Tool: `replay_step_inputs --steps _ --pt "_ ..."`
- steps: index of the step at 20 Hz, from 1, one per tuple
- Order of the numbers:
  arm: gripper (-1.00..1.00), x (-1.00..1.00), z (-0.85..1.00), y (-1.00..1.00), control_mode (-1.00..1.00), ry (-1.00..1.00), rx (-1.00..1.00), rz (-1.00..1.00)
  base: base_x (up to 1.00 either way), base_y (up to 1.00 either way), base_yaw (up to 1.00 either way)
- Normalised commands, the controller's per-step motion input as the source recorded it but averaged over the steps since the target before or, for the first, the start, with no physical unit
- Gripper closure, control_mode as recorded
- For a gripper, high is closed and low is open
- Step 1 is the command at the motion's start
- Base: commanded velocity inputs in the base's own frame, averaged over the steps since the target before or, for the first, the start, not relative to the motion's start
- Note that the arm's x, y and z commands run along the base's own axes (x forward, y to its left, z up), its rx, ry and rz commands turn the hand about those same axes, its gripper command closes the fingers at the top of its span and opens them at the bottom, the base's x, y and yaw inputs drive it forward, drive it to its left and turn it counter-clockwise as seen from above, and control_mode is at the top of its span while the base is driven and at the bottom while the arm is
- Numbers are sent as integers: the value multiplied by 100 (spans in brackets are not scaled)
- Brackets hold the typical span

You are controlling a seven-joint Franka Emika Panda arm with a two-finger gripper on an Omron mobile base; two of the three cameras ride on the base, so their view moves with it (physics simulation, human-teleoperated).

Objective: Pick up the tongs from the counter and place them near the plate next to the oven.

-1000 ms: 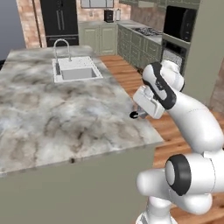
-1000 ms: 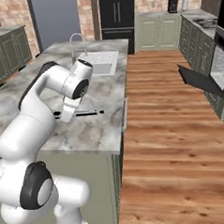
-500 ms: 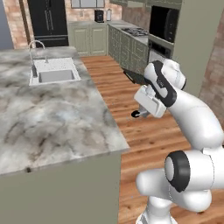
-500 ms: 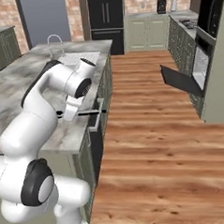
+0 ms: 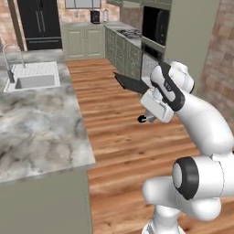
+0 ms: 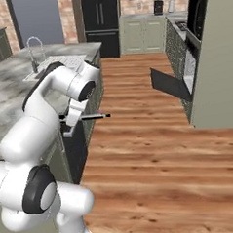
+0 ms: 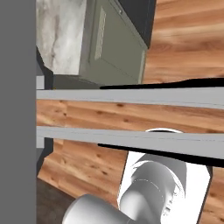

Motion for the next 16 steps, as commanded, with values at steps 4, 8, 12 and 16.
replay_step_inputs --steps 4,8,12,16 --pt "100 0 0 0 100 0 0 0 50 -55 0" --pt "100 0 0 0 100 0 0 0 86 -23 3" --pt "100 0 0 0 100 0 0 0 93 -10 3" --pt "100 0 0 0 100 0 0 0 94 -9 4"
